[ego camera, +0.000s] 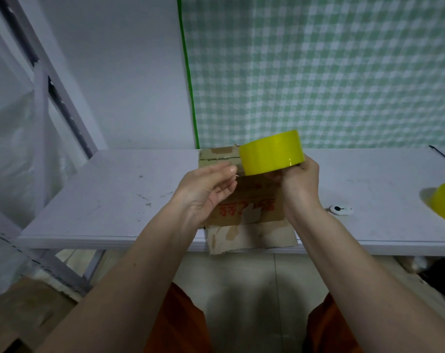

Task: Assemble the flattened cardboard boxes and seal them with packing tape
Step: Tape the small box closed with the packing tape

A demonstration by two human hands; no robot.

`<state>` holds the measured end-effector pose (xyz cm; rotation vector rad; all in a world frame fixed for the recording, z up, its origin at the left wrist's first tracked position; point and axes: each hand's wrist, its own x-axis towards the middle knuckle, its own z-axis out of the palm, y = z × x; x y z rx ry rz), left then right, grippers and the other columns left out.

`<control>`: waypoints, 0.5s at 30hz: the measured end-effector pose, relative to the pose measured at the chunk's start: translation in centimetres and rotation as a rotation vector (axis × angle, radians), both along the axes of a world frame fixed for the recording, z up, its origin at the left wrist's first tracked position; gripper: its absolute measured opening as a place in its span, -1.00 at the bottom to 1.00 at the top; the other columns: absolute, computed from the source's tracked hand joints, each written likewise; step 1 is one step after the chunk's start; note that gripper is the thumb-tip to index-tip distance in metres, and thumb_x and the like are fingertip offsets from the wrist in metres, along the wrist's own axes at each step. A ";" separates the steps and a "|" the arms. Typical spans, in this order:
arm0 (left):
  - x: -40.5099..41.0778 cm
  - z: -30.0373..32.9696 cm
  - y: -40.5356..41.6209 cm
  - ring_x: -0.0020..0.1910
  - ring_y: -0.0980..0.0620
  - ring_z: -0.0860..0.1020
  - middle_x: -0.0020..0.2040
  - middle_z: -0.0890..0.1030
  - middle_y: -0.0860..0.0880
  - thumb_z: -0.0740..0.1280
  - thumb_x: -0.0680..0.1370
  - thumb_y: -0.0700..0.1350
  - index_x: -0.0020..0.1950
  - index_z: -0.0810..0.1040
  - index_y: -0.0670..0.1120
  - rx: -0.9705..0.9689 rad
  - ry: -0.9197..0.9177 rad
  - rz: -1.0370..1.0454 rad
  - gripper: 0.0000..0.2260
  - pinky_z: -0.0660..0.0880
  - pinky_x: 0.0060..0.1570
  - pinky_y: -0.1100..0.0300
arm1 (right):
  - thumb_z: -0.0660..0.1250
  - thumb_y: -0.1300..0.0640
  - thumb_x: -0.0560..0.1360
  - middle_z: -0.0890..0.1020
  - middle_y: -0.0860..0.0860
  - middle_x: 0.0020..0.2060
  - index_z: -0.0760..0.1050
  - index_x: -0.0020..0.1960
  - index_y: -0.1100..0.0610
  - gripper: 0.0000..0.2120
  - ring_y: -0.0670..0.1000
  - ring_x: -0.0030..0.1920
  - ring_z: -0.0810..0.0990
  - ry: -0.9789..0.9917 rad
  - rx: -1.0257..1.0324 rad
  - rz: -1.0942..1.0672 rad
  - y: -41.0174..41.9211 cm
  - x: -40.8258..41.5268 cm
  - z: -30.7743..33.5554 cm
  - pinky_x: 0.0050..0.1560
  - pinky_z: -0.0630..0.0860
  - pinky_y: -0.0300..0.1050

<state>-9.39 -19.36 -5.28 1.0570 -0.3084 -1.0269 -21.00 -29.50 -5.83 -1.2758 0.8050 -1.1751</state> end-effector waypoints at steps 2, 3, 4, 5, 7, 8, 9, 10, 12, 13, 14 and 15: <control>0.0 0.0 0.1 -0.34 0.10 0.61 -0.29 0.64 -0.08 0.41 0.45 -0.33 -0.08 0.59 -0.22 0.020 -0.034 0.029 -0.92 0.61 -0.20 0.24 | 0.14 0.41 0.50 0.48 0.02 -0.39 0.42 -0.33 0.07 -0.65 -0.04 -0.35 0.45 0.063 -0.040 -0.014 0.2 0.0 -0.1 -0.36 0.42 -0.28; 0.1 0.1 0.2 -0.35 0.10 0.60 -0.33 0.64 -0.06 0.41 0.46 -0.32 -0.12 0.59 -0.21 0.031 -0.081 0.049 -0.95 0.61 -0.21 0.25 | 0.14 0.41 0.50 0.49 0.01 -0.37 0.43 -0.30 0.07 -0.68 -0.05 -0.32 0.45 0.123 -0.087 -0.045 0.2 -0.1 -0.1 -0.33 0.41 -0.26; 0.3 0.3 0.3 -0.36 0.11 0.60 -0.35 0.63 -0.04 0.41 0.46 -0.32 -0.15 0.59 -0.20 0.041 -0.138 0.075 -0.95 0.61 -0.21 0.26 | 0.15 0.40 0.49 0.51 0.01 -0.32 0.44 -0.25 0.08 -0.71 -0.04 -0.28 0.45 0.186 -0.151 -0.088 0.1 -0.3 -0.2 -0.28 0.39 -0.23; 0.8 0.5 0.4 -0.37 0.12 0.59 -0.38 0.63 -0.03 0.41 0.46 -0.32 -0.18 0.59 -0.20 0.051 -0.203 0.100 -0.94 0.61 -0.22 0.27 | 0.15 0.39 0.48 0.53 0.03 -0.25 0.45 -0.19 0.09 -0.75 -0.01 -0.22 0.46 0.257 -0.217 -0.142 -0.1 -0.7 -0.3 -0.22 0.35 -0.20; 2.1 1.1 0.5 -0.39 0.15 0.58 -0.39 0.62 0.00 0.42 0.46 -0.30 -0.19 0.60 -0.17 0.093 -0.374 0.121 -0.94 0.59 -0.26 0.30 | 0.14 0.36 0.49 0.52 0.07 -0.15 0.45 -0.13 0.10 -0.79 0.04 -0.14 0.45 0.389 -0.289 -0.228 -0.7 -1.5 -0.5 -0.17 0.28 -0.18; 2.7 1.5 0.6 -0.39 0.16 0.58 -0.38 0.62 0.01 0.43 0.47 -0.27 -0.18 0.61 -0.16 0.126 -0.468 0.103 -0.95 0.57 -0.28 0.32 | 0.13 0.35 0.49 0.51 0.08 -0.17 0.40 -0.20 0.09 -0.79 0.06 -0.16 0.43 0.422 -0.286 -0.236 -1.0 -1.8 -0.7 -0.18 0.26 -0.17; 3.3 1.8 0.5 -0.40 0.17 0.58 -0.38 0.62 0.01 0.42 0.48 -0.25 -0.18 0.62 -0.15 0.155 -0.545 0.075 -0.95 0.56 -0.29 0.32 | 0.12 0.33 0.49 0.49 0.08 -0.21 0.35 -0.28 0.07 -0.77 0.07 -0.19 0.41 0.437 -0.261 -0.233 -1.1 -1.9 -0.9 -0.20 0.25 -0.14; 3.7 2.0 0.3 -0.40 0.18 0.58 -0.38 0.63 0.02 0.41 0.50 -0.23 -0.18 0.62 -0.13 0.175 -0.604 0.050 -0.94 0.56 -0.28 0.32 | 0.12 0.31 0.48 0.48 0.10 -0.24 0.31 -0.32 0.04 -0.74 0.09 -0.21 0.40 0.445 -0.236 -0.228 -1.2 -1.9 -1.0 -0.21 0.25 -0.12; 4.2 2.1 -0.7 -0.32 0.16 0.58 -0.30 0.64 0.03 0.38 0.54 -0.16 -0.20 0.63 -0.09 0.217 -0.732 0.050 -0.87 0.52 -0.20 0.31 | 0.12 0.27 0.47 0.51 0.21 -0.14 0.31 -0.31 0.05 -0.79 0.11 -0.22 0.40 0.489 -0.217 -0.226 -1.2 -1.7 -1.3 -0.22 0.26 -0.10; 4.4 2.1 -1.3 -0.22 0.15 0.58 -0.22 0.65 0.03 0.36 0.56 -0.11 -0.22 0.63 -0.06 0.244 -0.816 0.061 -0.84 0.48 -0.18 0.34 | 0.13 0.25 0.49 0.50 0.23 -0.06 0.34 -0.26 0.11 -0.84 0.11 -0.22 0.40 0.506 -0.209 -0.222 -1.0 -1.5 -1.4 -0.20 0.25 -0.11; 4.7 2.0 -2.0 -0.10 0.13 0.57 -0.12 0.64 0.03 0.35 0.57 -0.07 -0.22 0.63 -0.03 0.274 -0.897 0.060 -0.82 0.43 -0.19 0.38 | 0.14 0.21 0.54 0.47 0.23 0.00 0.37 -0.18 0.16 -0.87 0.08 -0.22 0.38 0.515 -0.195 -0.216 -0.7 -1.4 -1.4 -0.18 0.22 -0.15; 5.1 2.0 -2.6 0.01 0.09 0.55 -0.03 0.61 0.00 0.34 0.57 -0.03 -0.23 0.63 0.00 0.287 -0.962 0.043 -0.80 0.40 -0.18 0.38 | 0.13 0.15 0.58 0.44 0.21 0.02 0.40 -0.11 0.20 -0.84 0.04 -0.25 0.36 0.516 -0.174 -0.208 -0.5 -1.2 -1.5 -0.18 0.19 -0.20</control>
